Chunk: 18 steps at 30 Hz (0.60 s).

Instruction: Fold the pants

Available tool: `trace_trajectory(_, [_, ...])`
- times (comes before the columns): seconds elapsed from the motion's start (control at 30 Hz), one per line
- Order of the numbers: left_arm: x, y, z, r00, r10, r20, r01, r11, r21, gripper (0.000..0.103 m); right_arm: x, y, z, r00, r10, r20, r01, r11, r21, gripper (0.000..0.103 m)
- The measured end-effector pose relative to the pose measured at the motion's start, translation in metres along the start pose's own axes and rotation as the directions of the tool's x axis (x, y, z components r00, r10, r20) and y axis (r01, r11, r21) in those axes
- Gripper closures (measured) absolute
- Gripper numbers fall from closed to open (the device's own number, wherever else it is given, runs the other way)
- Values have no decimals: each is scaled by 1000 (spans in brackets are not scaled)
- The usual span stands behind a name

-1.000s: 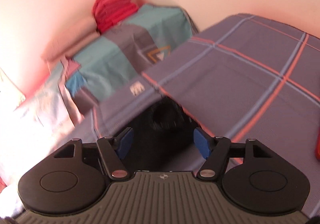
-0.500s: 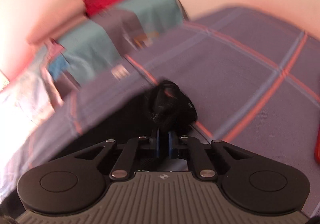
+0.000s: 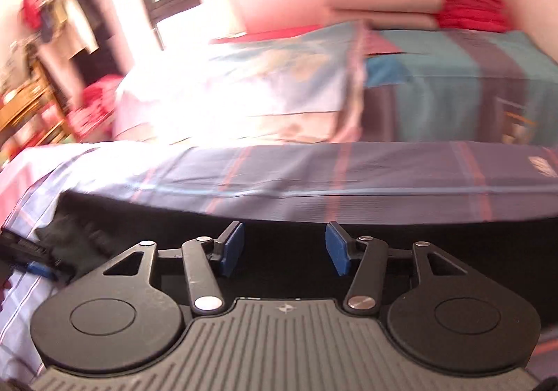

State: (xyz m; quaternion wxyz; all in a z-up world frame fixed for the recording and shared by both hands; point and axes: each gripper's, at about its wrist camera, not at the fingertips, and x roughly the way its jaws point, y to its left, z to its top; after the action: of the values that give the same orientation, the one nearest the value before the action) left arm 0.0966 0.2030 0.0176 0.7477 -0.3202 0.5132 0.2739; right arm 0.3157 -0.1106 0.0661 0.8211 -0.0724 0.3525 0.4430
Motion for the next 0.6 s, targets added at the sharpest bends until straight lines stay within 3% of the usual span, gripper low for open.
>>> trace_trajectory(0.1, [-11, 10, -6, 1000, -24, 17, 24, 1000, 18, 0, 40, 67, 25, 988, 139, -62, -149, 963, -223, 32])
trace_trajectory(0.17, [-20, 20, -10, 998, -34, 46, 33, 999, 18, 0, 66, 108, 40, 978, 190, -84, -207, 924, -322, 25])
trace_trajectory(0.27, [-35, 41, -18, 996, -41, 80, 41, 999, 4, 0, 106, 170, 56, 959, 266, -100, -282, 848, -449, 24])
trace_trajectory(0.37, [-48, 63, -26, 993, -44, 111, 47, 999, -23, 0, 145, 229, 68, 948, 301, -102, -304, 764, -569, 24])
trace_trajectory(0.47, [-55, 80, -31, 991, -27, 132, 34, 998, -50, 0, 181, 274, 67, 939, 317, -133, -328, 711, -622, 25])
trace_trajectory(0.53, [-58, 90, -33, 989, -23, 144, 33, 997, -68, 0, 206, 289, 54, 944, 275, -181, -325, 685, -652, 44])
trace_trajectory(0.57, [-58, 93, -33, 989, -25, 147, 37, 996, -79, 0, 214, 295, 46, 955, 231, -186, -294, 671, -680, 91])
trace_trajectory(0.6, [-58, 97, -33, 988, -28, 150, 42, 995, -89, 0, 213, 299, 41, 964, 207, -165, -262, 658, -706, 97])
